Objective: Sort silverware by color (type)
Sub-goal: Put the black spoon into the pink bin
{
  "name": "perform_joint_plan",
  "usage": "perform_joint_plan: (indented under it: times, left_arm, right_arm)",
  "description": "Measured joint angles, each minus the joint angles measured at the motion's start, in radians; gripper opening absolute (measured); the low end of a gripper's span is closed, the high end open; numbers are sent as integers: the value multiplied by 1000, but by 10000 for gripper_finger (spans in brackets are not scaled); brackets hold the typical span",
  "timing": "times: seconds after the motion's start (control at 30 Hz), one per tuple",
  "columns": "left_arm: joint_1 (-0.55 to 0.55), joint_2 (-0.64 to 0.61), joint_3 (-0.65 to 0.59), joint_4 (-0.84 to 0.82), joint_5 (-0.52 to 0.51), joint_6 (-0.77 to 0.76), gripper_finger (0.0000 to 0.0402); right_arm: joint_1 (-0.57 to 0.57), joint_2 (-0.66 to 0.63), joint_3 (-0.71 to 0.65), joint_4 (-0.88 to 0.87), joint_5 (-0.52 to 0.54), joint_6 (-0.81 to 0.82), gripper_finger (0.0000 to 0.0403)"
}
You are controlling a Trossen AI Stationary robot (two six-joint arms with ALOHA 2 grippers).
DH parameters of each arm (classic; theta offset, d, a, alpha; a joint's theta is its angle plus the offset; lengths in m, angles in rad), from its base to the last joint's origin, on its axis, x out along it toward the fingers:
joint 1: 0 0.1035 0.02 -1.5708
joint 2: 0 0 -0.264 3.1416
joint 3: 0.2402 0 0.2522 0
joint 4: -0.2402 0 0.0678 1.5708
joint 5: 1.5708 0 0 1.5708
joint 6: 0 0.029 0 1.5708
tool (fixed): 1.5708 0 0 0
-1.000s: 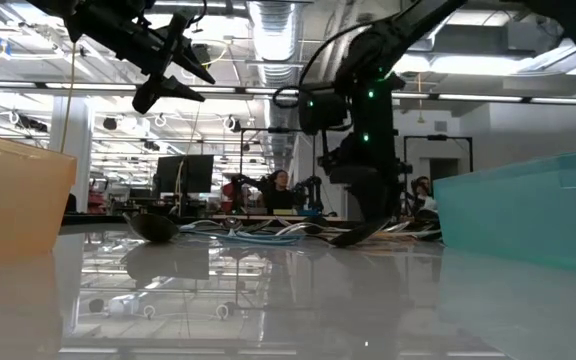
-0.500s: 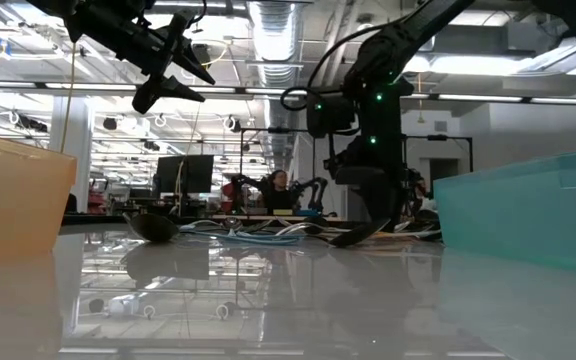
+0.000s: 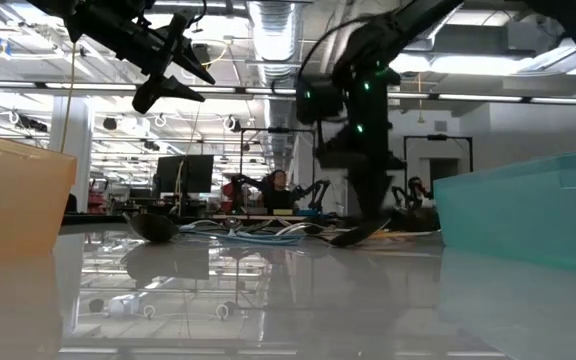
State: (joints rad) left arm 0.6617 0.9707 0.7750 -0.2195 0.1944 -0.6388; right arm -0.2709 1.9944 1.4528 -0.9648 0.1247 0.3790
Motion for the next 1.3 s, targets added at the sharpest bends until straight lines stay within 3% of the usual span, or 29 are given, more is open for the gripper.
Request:
perform_joint_plan:
  times: [0.33,0.53,0.7,0.93,1.3]
  left_arm:
    - [0,0,0,0,-15,-1,163]
    - [0,0,0,0,-19,-1,163]
    - [-1,0,0,0,-18,-1,163]
    - [-1,0,0,0,-18,7,163]
    - [-1,0,0,0,-18,14,163]
  right_arm:
    - [1,-161,25,187,1,-2,2]
    - [30,-182,26,326,-3,14,1]
    - [59,-205,26,320,-46,16,1]
    - [104,-304,27,197,-69,20,1]
    - [168,-522,27,-245,140,306,1]
